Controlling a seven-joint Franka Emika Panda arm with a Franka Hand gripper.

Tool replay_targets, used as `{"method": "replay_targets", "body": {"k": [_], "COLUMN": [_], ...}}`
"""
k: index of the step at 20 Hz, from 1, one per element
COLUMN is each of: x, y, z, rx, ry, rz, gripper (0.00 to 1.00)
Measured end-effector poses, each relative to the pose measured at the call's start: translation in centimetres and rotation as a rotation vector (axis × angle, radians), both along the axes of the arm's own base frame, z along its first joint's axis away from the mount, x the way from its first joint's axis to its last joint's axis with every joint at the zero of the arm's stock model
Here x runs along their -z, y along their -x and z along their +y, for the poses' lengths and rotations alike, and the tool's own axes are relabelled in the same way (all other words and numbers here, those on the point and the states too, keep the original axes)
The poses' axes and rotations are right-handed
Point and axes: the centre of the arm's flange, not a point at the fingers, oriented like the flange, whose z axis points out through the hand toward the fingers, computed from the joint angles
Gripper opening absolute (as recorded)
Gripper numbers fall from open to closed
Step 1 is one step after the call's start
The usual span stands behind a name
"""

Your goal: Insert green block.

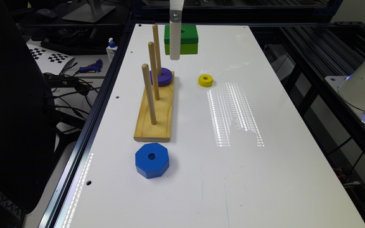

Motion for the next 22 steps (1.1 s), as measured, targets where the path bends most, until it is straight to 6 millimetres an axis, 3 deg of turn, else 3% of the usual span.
{"method": "replay_targets", "body": {"k": [7, 18, 22], "x": [0.0, 0.3, 0.3], "y": [-1.1, -6.1, -6.4], "z": [0.0, 0.0, 0.4], "rx": [0.000, 0.001, -0.003], "ry": [-0.003, -0.010, -0.012], "rz": [-0.008, -0.014, -0.007], "gripper": [0.00, 0.00, 0.00]}}
